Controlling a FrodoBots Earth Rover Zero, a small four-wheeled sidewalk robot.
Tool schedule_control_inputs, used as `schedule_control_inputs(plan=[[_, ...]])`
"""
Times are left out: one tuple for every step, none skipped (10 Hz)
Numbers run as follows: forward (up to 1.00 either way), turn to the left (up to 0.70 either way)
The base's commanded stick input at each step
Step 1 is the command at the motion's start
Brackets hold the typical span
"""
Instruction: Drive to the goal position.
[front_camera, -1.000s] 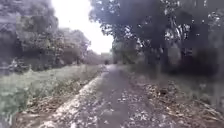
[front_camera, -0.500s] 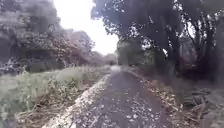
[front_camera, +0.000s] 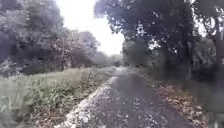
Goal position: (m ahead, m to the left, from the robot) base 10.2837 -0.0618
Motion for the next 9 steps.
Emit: schedule_control_inputs(plan=[[1.0, -0.09], [1.0, -0.18], [1.0, -0.05], [1.0, -0.02], [1.0, 0.0], [1.0, 0.0], [1.0, 0.0], [1.0, 0.0], [1.0, 0.0]])
